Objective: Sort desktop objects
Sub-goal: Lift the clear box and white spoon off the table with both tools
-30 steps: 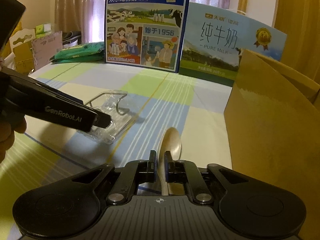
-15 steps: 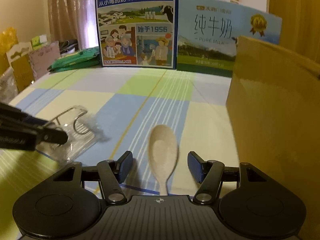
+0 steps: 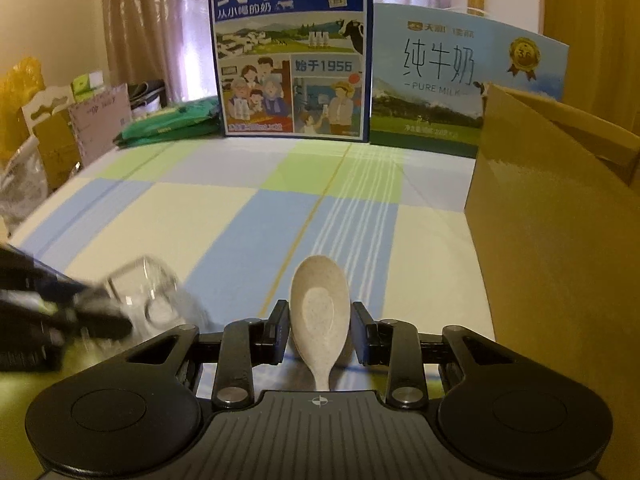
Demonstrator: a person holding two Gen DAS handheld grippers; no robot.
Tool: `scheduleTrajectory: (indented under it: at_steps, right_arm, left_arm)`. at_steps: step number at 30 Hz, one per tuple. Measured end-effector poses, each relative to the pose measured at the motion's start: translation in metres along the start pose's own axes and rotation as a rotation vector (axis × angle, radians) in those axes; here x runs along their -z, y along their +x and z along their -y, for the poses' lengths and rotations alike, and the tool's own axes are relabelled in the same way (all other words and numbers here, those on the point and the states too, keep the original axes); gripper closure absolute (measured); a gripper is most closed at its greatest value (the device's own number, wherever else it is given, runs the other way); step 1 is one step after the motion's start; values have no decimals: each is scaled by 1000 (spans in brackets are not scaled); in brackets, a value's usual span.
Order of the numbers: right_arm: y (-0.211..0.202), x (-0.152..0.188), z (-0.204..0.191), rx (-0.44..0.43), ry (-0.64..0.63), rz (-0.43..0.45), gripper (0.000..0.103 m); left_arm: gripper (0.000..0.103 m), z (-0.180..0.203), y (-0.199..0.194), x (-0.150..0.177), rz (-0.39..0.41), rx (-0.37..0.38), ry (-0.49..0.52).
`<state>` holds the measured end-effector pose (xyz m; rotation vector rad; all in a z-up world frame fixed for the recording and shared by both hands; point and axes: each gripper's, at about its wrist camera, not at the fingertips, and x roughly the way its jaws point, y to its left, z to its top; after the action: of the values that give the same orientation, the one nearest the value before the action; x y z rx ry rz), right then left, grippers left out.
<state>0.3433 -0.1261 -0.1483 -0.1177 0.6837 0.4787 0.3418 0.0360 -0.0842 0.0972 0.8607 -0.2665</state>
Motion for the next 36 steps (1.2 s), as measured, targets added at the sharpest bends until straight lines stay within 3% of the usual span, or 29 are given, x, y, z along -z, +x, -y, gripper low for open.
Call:
scheduleTrajectory:
  at_steps: [7,17,29,36]
  right_arm:
    - [-64,14,-4,-26,112,-22,74]
    - [-149,86,-6,-2,166,-97,74]
    - [-149,112,-17,20,126,-140,74]
    - [-145,115,-23,26,89,-128,70]
  left_arm:
    - [77,27,-43,38,-18,10,26]
    - [77,65,-88,105,-25,21,-8]
    - [73,84,-94,120,8,-30,-4]
    - [65,82,-92,121,19,-36,-19]
